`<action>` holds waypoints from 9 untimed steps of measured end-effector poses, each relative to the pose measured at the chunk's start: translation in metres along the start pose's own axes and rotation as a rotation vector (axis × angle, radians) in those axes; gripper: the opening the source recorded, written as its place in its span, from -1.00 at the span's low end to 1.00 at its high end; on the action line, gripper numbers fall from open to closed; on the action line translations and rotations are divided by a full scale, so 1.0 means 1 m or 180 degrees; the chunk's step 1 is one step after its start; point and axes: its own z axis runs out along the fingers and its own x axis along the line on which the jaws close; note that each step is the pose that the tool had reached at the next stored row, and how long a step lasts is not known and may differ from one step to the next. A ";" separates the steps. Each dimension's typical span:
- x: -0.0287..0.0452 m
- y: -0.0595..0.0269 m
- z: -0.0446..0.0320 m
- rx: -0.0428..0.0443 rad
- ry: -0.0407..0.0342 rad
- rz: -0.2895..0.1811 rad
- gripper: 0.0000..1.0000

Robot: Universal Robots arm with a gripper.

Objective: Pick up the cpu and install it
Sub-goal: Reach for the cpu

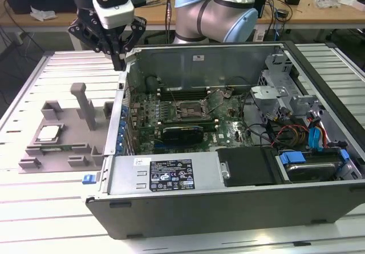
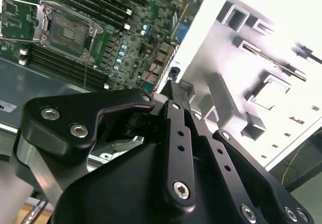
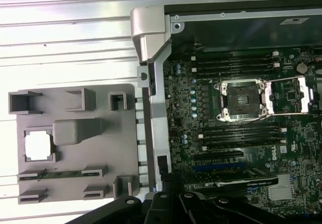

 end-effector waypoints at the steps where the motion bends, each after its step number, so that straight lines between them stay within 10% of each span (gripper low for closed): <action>1: 0.0026 -0.0002 -0.0001 0.0000 0.0000 0.0000 -0.79; 9: 0.0152 -0.0011 -0.0005 -0.0007 -0.0001 0.0000 -0.79</action>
